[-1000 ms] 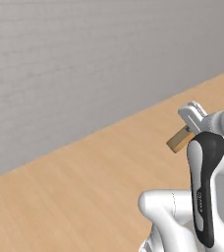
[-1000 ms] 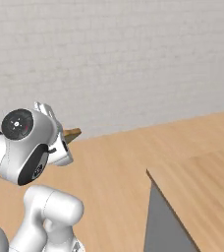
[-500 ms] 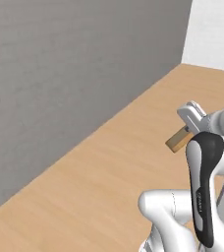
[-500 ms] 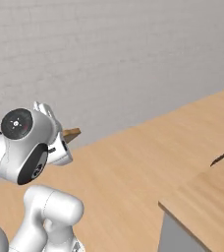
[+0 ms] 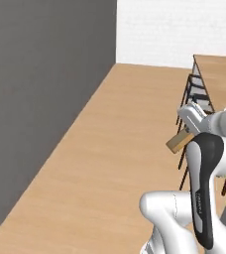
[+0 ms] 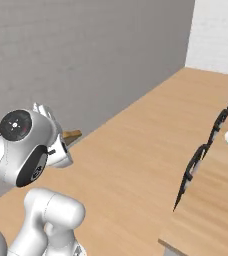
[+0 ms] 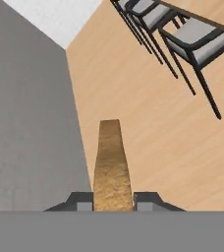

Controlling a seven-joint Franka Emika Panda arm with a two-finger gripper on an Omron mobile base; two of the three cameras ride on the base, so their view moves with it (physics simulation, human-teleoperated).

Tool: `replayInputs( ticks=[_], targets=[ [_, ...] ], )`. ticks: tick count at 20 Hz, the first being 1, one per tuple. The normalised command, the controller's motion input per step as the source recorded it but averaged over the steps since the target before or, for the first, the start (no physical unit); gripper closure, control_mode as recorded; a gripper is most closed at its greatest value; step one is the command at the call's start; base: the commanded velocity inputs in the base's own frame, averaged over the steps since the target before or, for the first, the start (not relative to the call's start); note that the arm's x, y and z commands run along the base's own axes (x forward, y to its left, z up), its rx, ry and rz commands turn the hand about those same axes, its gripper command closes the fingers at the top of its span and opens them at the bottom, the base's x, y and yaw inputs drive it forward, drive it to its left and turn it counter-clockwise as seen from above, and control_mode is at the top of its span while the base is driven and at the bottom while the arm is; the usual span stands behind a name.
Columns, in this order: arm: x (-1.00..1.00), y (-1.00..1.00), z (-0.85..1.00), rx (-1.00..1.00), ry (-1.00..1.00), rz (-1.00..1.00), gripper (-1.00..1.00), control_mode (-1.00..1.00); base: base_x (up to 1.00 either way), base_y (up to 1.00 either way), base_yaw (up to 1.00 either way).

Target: Start the toaster. Once the lever pops up, take the bread to the plate on the dining counter.

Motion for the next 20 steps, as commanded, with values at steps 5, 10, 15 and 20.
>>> replayInputs(
  ticks=[5, 10, 15, 20],
  targets=[
    [0.0, 0.0, 0.0, 0.0, 0.0, 0.0, 1.0, 1.0, 0.8, 0.18, -0.6],
    [0.0, 0.0, 0.0, 0.0, 0.0, 0.0, 1.0, 1.0, 0.63, 0.29, -0.61],
    [0.0, 0.0, 0.0, 0.0, 0.0, 0.0, 1.0, 1.0, 0.51, 0.32, -0.61],
    [0.0, 0.0, 0.0, 0.0, 0.0, 0.0, 1.0, 1.0, 0.55, 0.41, -0.59]
  ],
)
